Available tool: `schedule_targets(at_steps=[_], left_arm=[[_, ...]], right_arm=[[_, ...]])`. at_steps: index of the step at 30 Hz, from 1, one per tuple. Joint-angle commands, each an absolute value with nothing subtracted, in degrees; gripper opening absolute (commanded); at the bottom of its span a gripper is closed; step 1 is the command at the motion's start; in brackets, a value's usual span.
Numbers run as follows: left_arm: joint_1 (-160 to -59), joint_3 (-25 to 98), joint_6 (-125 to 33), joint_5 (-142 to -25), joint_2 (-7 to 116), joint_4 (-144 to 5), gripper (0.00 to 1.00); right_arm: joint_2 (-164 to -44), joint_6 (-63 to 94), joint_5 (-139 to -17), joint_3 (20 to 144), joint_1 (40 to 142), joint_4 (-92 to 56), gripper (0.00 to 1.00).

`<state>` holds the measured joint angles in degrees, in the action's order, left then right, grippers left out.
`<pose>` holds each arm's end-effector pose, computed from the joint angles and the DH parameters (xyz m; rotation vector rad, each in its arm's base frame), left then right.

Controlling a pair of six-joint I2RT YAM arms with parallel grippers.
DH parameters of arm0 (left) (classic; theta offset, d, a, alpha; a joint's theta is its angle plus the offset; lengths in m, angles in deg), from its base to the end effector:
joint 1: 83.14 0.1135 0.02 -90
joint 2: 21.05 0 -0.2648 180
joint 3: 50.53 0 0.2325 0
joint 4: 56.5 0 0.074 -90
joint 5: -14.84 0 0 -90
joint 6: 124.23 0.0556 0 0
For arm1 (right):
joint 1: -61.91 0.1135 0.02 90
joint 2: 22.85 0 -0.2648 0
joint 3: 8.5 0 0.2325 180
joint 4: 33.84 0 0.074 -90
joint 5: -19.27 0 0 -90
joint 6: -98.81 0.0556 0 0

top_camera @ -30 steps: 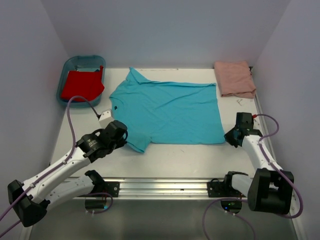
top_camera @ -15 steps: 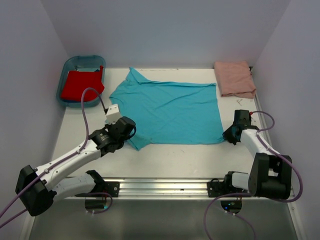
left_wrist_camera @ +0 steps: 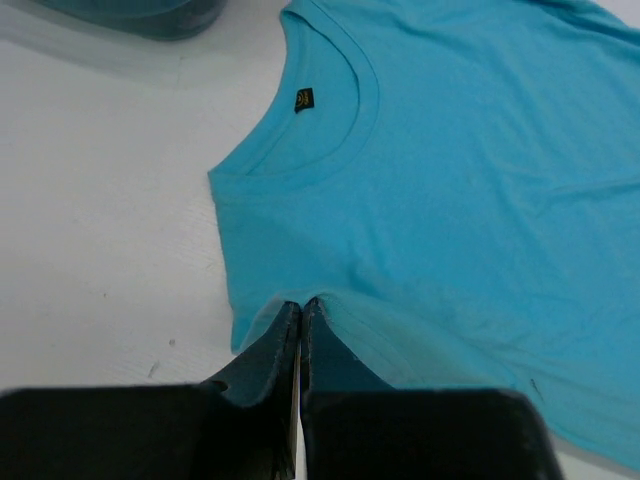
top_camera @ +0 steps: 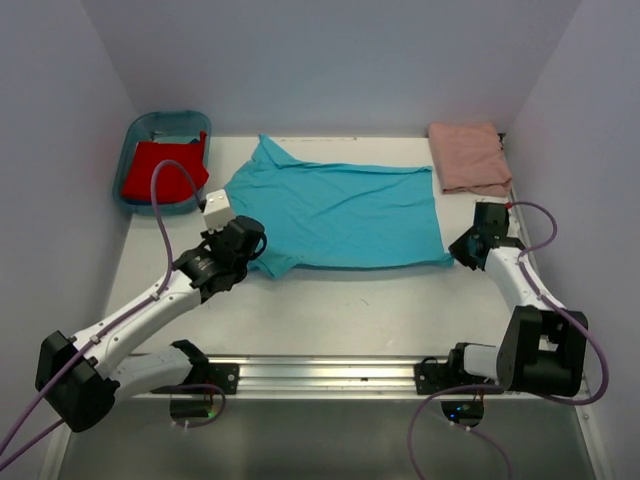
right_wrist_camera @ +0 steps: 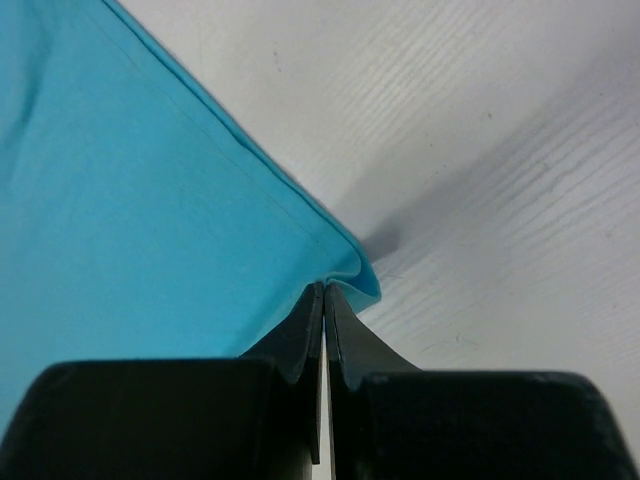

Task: Fold and stack the t-shirts
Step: Fold the tshirt

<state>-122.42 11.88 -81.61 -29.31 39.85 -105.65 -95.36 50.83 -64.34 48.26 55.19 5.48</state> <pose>0.1798 -0.0955 0.2677 -0.4880 2.0555 0.0871 0.2358 -0.0340 0.1970 1.0827 2.2827 0.1066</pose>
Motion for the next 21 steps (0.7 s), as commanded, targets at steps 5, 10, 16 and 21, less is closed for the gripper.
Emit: schedule_targets(at_steps=[5, 10, 16, 21], left_arm=[[-114.87, 9.42, -73.18, -30.33, 41.96, -90.89, 0.0], [-113.81, 10.91, -71.15, -32.18, 46.18, -86.58, 0.0], [-113.28, 11.61, -69.92, -33.76, 50.84, -83.5, 0.0], [-112.76, 11.35, -69.22, -33.85, 52.25, -81.92, 0.0]], right_arm=[[-100.1, 49.95, -64.49, 54.26, 55.14, 2.04, 0.0], [-102.91, 49.77, -65.46, 55.58, 55.14, -0.24, 0.0], [-104.14, 49.33, -65.9, 55.85, 55.14, -2.88, 0.0], [-104.05, 48.89, -66.87, 55.85, 55.14, -5.43, 0.0]])
